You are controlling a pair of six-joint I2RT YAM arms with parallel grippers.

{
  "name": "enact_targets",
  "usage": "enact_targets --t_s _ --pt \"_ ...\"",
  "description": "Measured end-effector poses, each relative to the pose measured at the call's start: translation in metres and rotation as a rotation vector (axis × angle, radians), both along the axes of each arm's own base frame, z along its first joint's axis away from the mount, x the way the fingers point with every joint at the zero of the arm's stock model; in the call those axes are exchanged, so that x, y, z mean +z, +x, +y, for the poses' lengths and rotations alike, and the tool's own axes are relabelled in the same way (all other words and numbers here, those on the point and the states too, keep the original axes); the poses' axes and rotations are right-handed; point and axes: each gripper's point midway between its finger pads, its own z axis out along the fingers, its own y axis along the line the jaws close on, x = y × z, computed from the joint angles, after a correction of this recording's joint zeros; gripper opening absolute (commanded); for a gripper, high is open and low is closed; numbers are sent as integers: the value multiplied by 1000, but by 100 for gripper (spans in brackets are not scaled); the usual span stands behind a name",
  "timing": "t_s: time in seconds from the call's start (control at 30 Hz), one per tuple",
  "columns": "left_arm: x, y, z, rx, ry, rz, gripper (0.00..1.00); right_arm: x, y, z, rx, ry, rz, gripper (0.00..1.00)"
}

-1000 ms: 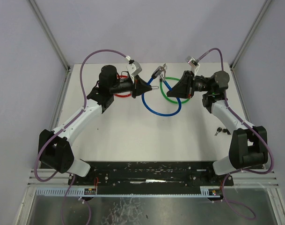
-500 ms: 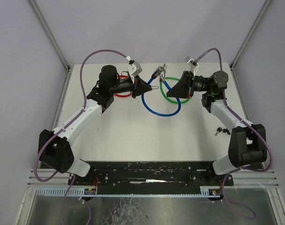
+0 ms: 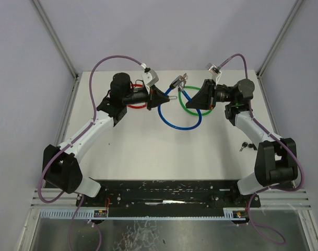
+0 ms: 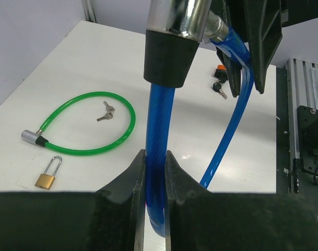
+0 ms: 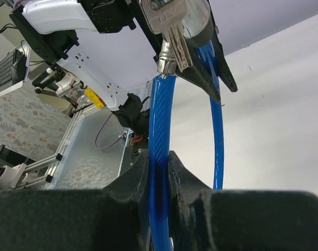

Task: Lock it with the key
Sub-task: Lock the lock at the center of the board.

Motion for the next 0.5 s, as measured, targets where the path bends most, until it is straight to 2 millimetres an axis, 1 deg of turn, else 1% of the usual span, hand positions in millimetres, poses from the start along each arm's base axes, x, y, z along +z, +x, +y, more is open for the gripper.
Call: enact_targets --t_s 0.13,0.5 --pt "-3 -1 1 -7 16 -7 0 -1 0 0 4 -2 2 0" --pt "-25 1 2 10 145 -88 0 -13 -2 -1 48 -28 37 0"
